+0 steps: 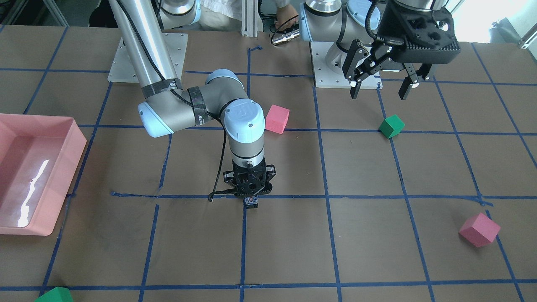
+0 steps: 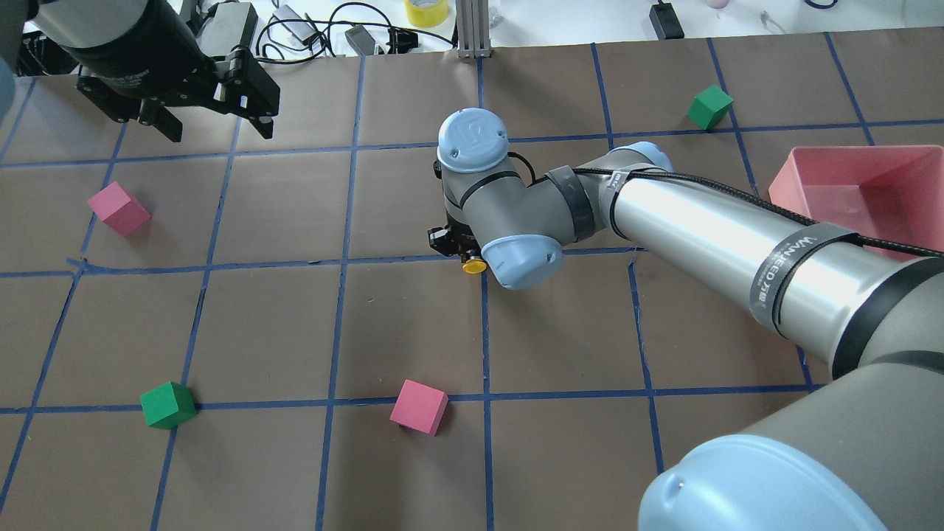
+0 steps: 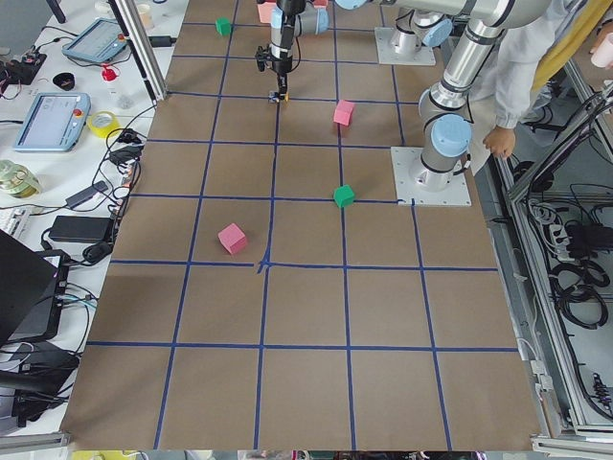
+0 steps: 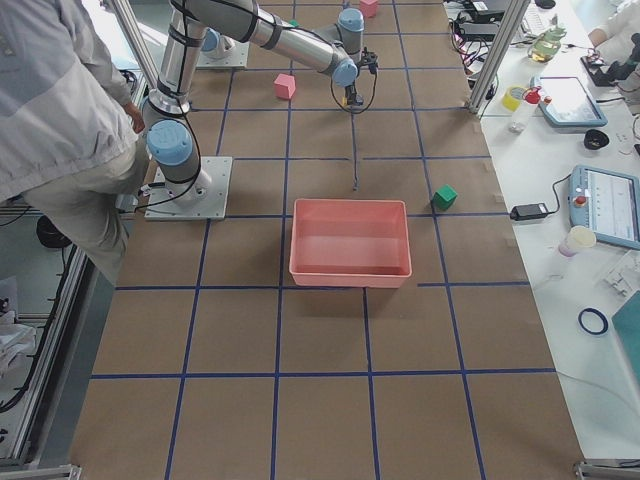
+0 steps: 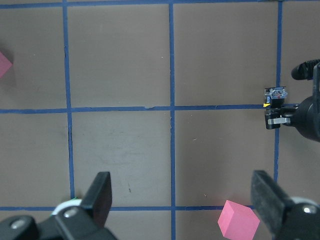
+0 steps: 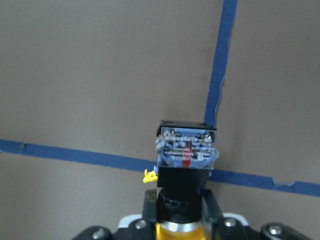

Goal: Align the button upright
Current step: 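Lower the button onto the table and open the right gripper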

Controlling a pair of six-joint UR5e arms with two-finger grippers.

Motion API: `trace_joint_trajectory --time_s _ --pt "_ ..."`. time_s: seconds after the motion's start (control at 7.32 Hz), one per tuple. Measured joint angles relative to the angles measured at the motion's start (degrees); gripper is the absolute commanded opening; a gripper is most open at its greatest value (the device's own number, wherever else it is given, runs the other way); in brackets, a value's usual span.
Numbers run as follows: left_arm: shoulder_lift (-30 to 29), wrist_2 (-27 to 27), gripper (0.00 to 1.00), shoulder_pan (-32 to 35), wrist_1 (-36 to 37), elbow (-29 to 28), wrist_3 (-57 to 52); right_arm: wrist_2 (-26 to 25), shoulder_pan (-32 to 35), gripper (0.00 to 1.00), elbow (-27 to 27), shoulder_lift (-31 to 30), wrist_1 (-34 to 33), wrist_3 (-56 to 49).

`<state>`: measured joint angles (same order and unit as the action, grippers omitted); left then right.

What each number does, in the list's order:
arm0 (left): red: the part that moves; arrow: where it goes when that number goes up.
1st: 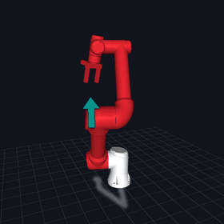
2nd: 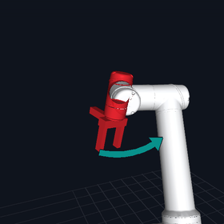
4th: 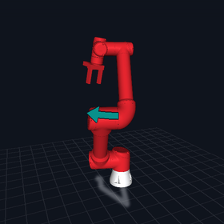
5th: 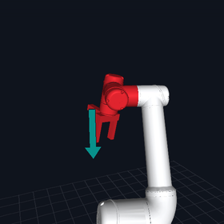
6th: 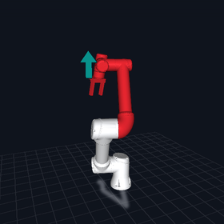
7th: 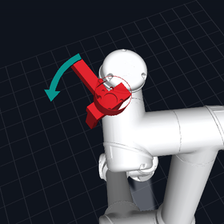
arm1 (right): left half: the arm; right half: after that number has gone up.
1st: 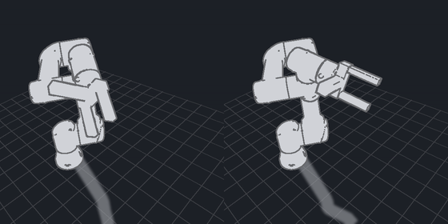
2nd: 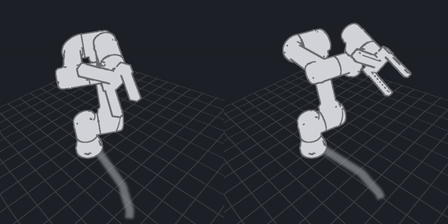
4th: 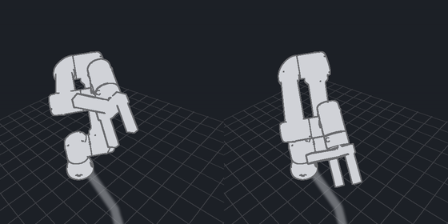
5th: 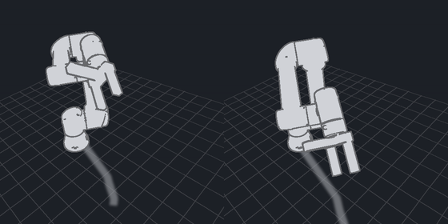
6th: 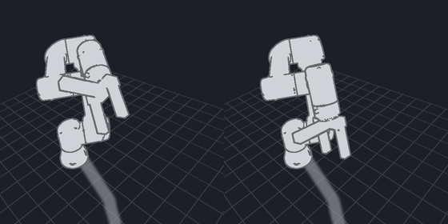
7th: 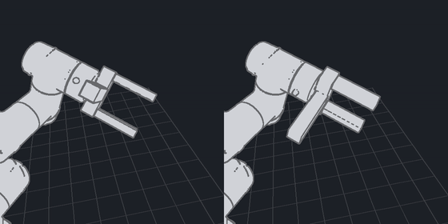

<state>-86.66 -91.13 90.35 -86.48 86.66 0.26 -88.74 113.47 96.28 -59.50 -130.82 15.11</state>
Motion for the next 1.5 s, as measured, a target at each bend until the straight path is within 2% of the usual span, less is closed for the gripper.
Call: trace_joint_trajectory --time_s 0.55,0.68,0.82,0.96,1.23,1.5 --pt "0.00 0.01 1.00 0.00 0.00 0.00 0.00 0.24 0.00 0.51 1.67 -0.36 -0.26 0.17" --pt "0.00 0.04 1.00 -0.02 0.00 0.00 0.00 0.28 0.00 0.64 1.75 -0.61 -0.29 0.28" --pt "0.00 0.07 1.00 -0.06 0.00 0.00 0.00 0.30 0.00 0.85 1.83 -0.91 -0.23 0.29" --pt "0.00 0.07 1.00 -0.07 0.00 0.00 0.00 0.31 0.00 0.87 1.96 -1.12 -0.12 0.15" --pt "0.00 0.11 1.00 -0.09 0.00 0.00 0.00 0.30 0.00 1.00 1.87 -2.53 0.04 -0.92" --pt "0.00 0.09 1.00 -0.09 0.00 0.00 0.00 -0.28 -0.38 1.00 0.12 -5.84 2.40 -4.01"
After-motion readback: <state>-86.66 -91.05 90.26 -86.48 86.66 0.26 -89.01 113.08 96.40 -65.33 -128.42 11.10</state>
